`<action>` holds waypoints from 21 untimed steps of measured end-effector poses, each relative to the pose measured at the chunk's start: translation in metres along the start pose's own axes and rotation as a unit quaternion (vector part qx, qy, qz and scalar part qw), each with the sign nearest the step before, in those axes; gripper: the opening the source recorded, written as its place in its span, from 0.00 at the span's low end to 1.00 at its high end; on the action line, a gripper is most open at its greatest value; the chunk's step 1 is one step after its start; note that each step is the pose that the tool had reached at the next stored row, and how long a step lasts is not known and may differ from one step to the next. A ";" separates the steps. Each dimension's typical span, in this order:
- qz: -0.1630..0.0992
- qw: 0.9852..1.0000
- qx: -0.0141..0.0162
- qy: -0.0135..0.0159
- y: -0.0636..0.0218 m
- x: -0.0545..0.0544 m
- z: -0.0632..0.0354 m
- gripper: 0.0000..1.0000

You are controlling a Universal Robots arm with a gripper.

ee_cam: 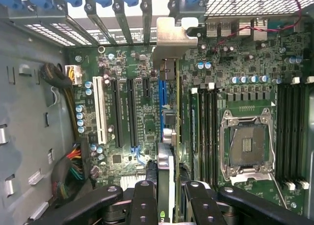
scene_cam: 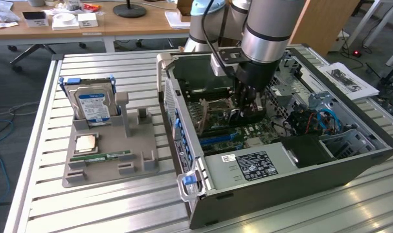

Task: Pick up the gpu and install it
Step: 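Insert the gpu into the slot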

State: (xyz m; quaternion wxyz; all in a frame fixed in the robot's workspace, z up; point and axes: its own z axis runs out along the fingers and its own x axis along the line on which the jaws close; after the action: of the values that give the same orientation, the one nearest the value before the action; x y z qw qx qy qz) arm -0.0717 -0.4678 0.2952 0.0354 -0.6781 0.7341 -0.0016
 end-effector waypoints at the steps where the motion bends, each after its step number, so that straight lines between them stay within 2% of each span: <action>1: 0.000 1.000 0.000 0.000 0.0002 0.000 0.0010 0.27; 2: 0.000 1.000 0.000 0.000 0.0005 0.000 0.0019 0.27; 3: 0.000 1.000 0.000 0.000 0.0028 0.001 0.0101 0.27; 9: 0.000 1.000 0.000 0.000 0.0078 0.001 0.0106 0.27; 13: 0.000 1.000 0.000 0.000 0.0082 0.001 0.0123 0.27; 17: 0.000 1.000 0.000 0.004 0.0084 0.001 0.0131 0.27; 20: -0.001 1.000 0.001 0.010 0.0084 0.001 0.0132 0.27; 21: -0.001 1.000 0.001 0.011 0.0084 0.001 0.0133 0.27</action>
State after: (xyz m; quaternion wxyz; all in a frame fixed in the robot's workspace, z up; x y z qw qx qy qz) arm -0.0794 -0.4678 0.2814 0.0277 -0.6785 0.7340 -0.0100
